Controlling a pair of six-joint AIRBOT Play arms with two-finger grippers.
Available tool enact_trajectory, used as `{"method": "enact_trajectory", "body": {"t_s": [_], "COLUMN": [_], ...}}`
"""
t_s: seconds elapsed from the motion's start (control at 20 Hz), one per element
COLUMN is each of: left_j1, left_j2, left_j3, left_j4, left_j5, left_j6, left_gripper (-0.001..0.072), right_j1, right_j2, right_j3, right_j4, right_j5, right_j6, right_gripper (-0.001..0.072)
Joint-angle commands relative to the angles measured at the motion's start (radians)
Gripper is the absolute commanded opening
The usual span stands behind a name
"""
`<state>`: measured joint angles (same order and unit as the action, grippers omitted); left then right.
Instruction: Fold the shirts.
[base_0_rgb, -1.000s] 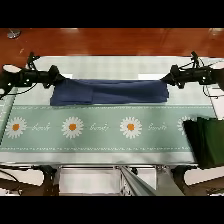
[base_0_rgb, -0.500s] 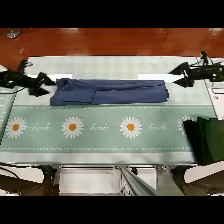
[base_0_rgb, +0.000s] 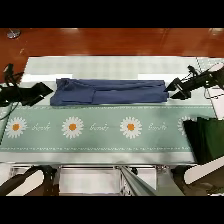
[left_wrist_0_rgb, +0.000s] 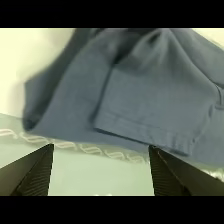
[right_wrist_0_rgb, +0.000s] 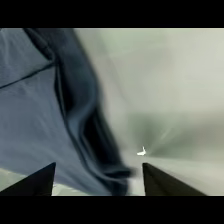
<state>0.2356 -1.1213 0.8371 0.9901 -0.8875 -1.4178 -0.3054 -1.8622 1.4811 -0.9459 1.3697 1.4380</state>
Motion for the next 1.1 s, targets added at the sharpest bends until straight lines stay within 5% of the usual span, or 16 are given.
{"method": "enact_trajectory", "body": {"t_s": [0.0,0.05,0.1,0.15,0.2,0.25,0.55,0.8,1.05], "left_j1": [-0.144,-0.185,-0.227,-0.265,-0.303,-0.334,-0.542,-0.742,-0.903], "left_j2": [0.056,0.043,0.024,0.006,-0.016,-0.035,-0.147,-0.366,-0.631], "left_j3": [-0.061,-0.060,-0.058,-0.054,-0.047,-0.037,0.113,0.332,0.569], "left_j4": [-0.046,-0.071,-0.095,-0.111,-0.124,-0.133,-0.169,-0.168,-0.169], "left_j5": [0.039,0.039,0.039,0.040,0.041,0.042,0.080,0.117,0.117], "left_j6": [0.003,0.003,0.004,0.012,0.029,0.048,0.075,0.069,-0.052], "left_gripper": [0.0701,0.0700,0.0700,0.0695,0.0494,0.0006,0.0020,0.0019,0.0019], "right_j1": [0.062,0.077,0.089,0.097,0.100,0.101,0.093,0.093,0.094], "right_j2": [-0.041,-0.043,-0.043,-0.042,-0.036,-0.016,0.366,0.818,1.048], "right_j3": [-0.001,0.000,0.010,0.029,0.049,0.060,-0.134,-0.468,-0.543], "right_j4": [0.076,0.103,0.119,0.129,0.133,0.129,-0.135,-0.154,-0.147], "right_j5": [-0.027,-0.043,-0.047,-0.035,-0.009,0.022,0.000,-0.090,-0.018], "right_j6": [0.008,0.009,0.008,0.000,-0.008,-0.032,-0.063,-0.067,-0.012], "right_gripper": [0.0618,0.0607,0.0515,0.0256,0.0029,0.0024,0.0024,0.0024,0.0024]}}
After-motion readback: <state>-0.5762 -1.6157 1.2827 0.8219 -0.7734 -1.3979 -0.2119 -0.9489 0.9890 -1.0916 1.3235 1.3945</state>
